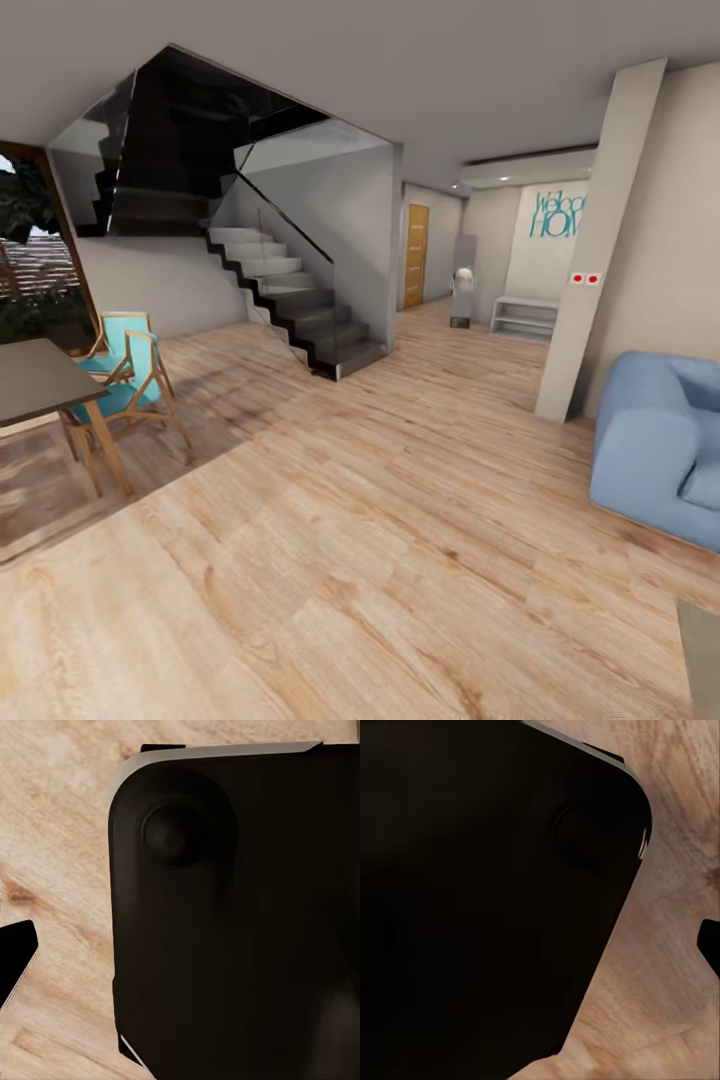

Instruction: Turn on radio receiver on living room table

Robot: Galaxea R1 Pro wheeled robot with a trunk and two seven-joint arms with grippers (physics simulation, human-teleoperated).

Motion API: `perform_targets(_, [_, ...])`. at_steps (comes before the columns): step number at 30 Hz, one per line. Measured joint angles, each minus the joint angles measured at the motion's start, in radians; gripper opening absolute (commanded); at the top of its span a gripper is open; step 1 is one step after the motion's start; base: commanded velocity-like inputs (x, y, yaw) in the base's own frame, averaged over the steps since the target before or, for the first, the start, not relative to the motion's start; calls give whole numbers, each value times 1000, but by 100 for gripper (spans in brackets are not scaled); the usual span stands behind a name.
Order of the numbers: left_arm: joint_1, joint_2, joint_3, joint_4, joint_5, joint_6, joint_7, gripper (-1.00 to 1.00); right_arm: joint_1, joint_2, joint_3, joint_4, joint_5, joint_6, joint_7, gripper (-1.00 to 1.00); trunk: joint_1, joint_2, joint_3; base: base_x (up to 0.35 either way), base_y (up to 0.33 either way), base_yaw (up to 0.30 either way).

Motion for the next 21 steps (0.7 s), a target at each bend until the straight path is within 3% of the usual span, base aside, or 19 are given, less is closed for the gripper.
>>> perform_targets(21, [0, 0, 0, 0, -1, 0, 0, 100, 0, 0, 0, 0, 0, 0, 0, 100, 0, 0, 8, 0, 0, -283])
